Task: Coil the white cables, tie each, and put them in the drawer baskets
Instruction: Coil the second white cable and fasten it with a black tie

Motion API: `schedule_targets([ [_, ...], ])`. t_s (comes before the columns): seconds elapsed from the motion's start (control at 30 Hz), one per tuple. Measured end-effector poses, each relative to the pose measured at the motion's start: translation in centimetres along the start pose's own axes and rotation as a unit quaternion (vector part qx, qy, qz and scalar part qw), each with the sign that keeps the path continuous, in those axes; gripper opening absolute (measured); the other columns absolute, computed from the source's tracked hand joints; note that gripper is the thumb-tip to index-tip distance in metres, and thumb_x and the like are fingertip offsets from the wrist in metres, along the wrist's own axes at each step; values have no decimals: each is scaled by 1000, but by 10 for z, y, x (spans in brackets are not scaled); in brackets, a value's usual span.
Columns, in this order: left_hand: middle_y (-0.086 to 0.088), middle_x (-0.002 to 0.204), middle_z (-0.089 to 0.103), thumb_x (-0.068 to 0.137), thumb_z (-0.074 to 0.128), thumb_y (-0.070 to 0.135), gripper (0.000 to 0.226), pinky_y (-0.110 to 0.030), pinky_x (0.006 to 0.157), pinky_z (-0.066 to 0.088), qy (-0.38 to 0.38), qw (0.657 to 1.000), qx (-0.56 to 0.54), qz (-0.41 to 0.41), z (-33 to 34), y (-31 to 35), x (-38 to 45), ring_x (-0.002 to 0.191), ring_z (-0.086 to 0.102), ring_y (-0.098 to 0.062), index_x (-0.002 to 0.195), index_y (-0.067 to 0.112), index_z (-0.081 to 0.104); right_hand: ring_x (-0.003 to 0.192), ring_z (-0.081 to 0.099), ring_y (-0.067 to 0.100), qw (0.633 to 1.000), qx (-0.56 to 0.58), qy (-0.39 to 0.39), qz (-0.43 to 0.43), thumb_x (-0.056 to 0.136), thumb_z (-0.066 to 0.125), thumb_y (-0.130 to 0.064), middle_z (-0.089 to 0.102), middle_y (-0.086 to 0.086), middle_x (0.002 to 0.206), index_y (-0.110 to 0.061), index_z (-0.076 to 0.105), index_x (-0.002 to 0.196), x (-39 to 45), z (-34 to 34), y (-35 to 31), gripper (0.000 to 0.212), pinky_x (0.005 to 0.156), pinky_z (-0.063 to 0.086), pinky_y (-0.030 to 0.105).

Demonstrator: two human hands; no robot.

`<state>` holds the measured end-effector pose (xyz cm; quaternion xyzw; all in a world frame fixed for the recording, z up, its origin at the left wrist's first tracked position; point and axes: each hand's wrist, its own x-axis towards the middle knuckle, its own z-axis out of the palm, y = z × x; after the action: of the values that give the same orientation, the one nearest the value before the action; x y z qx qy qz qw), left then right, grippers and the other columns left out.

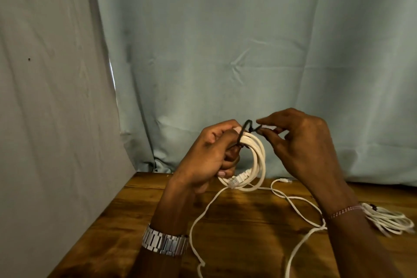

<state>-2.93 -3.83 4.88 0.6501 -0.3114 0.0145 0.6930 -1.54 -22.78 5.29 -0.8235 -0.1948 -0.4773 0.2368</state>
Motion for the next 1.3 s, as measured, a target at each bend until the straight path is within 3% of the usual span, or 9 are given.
schedule_targets([
  [0.07,-2,59,26,107,39,17,36,-28,44,17,2,1000,-2,0,-1,-1,0,46,19,-14,76,17,56,75,62,9,1000,2,9,-15,79,83,-31,72,6,112,-21,73,121,0,-4,-4,44,65,56,27],
  [0.13,-2,59,25,107,38,17,39,-27,43,16,4,1000,-9,1,-1,0,0,46,18,-14,73,19,56,75,57,5,999,8,24,-32,77,82,-38,69,5,119,-24,70,127,0,-9,-10,53,67,49,17],
  [0.23,0,58,26,107,38,18,38,-30,45,13,-1,999,-36,3,-1,-1,0,45,16,-14,73,18,55,78,56,7,996,31,37,-68,80,79,-40,64,4,127,-24,74,120,0,-15,-16,44,68,42,11],
  [0.37,4,54,28,108,35,15,47,-29,45,11,-20,997,-80,12,-1,-2,1,44,13,-13,68,23,58,86,53,8,993,34,52,-103,86,78,-33,59,7,135,-21,80,103,-1,-15,-17,21,74,46,19],
  [0.53,4,55,28,107,37,15,37,-28,44,11,-22,995,-95,14,-2,-4,2,43,13,-12,73,17,53,93,52,11,992,15,48,-116,89,77,-33,46,11,149,-24,80,99,0,-11,-11,14,76,45,23],
  [0.67,4,55,24,106,41,18,29,-27,43,12,-29,995,-92,17,-4,-3,1,44,12,-13,79,14,50,92,57,19,994,-20,57,-86,88,73,-38,50,14,145,-22,80,96,4,-9,-2,19,68,54,35],
  [0.9,2,56,24,107,36,16,39,-30,45,11,-11,996,-84,11,-3,-2,2,46,11,-16,75,17,58,98,59,22,994,9,40,-99,81,77,-41,54,15,139,-19,78,107,2,-12,-11,34,78,52,32],
  [1.1,-1,59,19,107,35,15,37,-27,43,12,-6,996,-89,14,-4,-3,2,44,14,-10,76,17,55,83,52,19,988,9,71,-137,89,76,-29,59,10,120,-19,80,101,0,-6,-16,16,63,49,36],
  [1.3,0,58,18,106,39,19,25,-25,42,13,-13,995,-95,17,-5,-3,2,43,15,-9,87,11,55,89,55,21,992,-34,80,-94,89,76,-31,54,14,134,-21,80,96,2,1,-3,12,62,49,32],
])
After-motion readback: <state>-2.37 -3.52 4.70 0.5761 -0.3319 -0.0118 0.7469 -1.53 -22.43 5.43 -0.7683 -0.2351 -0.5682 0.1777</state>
